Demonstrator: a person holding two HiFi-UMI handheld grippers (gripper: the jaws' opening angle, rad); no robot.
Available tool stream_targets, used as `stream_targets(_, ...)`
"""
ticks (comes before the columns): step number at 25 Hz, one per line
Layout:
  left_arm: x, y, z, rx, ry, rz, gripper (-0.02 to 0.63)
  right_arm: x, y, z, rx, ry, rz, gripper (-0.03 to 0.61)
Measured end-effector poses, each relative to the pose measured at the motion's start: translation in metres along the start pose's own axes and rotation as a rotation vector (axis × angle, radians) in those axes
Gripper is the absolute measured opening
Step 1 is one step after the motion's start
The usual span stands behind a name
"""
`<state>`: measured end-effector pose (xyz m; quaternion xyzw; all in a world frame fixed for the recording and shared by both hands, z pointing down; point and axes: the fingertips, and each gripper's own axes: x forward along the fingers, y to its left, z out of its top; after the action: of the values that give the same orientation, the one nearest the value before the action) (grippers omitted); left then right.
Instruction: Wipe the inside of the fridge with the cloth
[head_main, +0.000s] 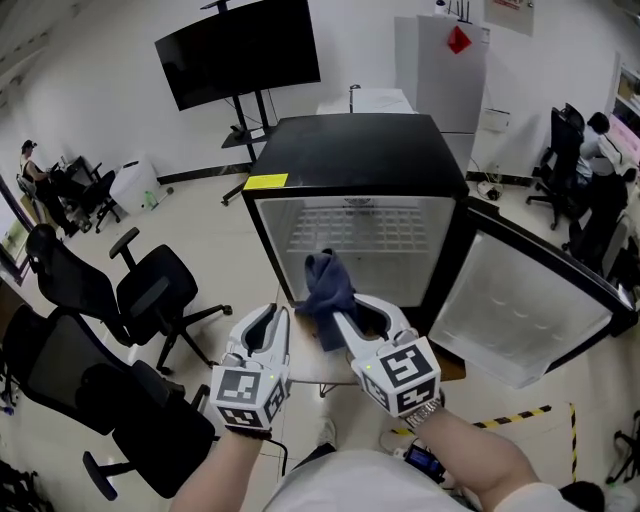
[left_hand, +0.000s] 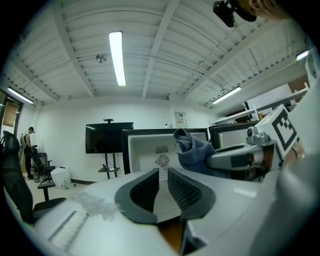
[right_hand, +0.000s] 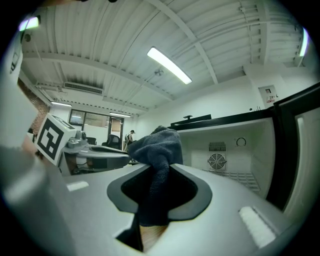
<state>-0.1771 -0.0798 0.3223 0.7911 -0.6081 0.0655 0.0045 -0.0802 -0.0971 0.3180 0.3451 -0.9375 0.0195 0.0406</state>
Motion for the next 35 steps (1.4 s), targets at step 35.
stream_targets(35,0.136,0.120,-0.035,0.019,0.083,-0.100,0.152,0.221,-0.044,-0.009,-0.077,0.018,-0.007,0.098)
